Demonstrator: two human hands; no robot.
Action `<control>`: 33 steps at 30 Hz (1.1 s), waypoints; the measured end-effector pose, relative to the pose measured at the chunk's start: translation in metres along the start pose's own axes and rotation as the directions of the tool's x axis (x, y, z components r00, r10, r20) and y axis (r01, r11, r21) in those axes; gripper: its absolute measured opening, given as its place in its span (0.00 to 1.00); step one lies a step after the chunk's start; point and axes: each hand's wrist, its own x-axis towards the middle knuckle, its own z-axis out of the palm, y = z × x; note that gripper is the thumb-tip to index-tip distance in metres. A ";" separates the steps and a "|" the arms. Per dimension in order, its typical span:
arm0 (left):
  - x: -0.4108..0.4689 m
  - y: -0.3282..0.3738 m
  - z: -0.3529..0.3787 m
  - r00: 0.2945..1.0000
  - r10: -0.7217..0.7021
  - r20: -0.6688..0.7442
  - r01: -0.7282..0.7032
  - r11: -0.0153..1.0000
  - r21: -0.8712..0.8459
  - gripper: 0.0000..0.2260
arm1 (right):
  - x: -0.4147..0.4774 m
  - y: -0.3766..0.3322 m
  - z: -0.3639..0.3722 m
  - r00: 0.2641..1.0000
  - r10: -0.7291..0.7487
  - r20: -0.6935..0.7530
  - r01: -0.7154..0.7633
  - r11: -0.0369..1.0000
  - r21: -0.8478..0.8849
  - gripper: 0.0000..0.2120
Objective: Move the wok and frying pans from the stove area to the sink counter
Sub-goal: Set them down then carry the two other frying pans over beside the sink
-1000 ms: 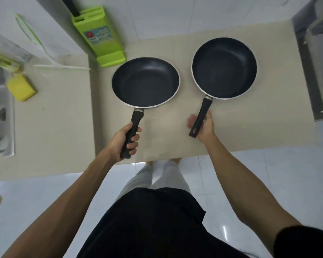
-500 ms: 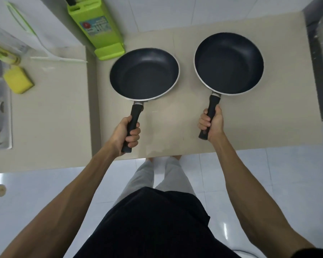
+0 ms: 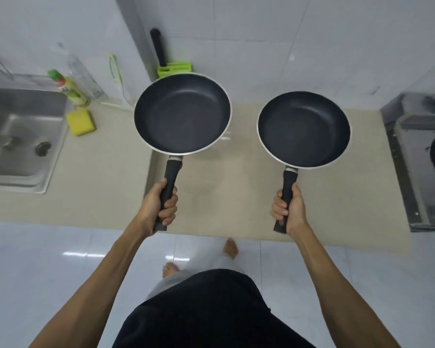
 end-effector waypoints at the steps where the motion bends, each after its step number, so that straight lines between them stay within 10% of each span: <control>1: -0.010 0.003 -0.010 1.000 0.025 -0.004 -0.025 1.000 -0.016 0.18 | -0.003 0.003 0.013 1.000 0.000 0.019 0.000 1.000 -0.021 0.26; 33: -0.327 0.094 -0.585 0.806 0.441 -0.395 -0.559 0.787 -0.263 0.18 | -0.114 0.389 0.546 0.830 0.291 0.476 -0.021 0.869 -0.495 0.27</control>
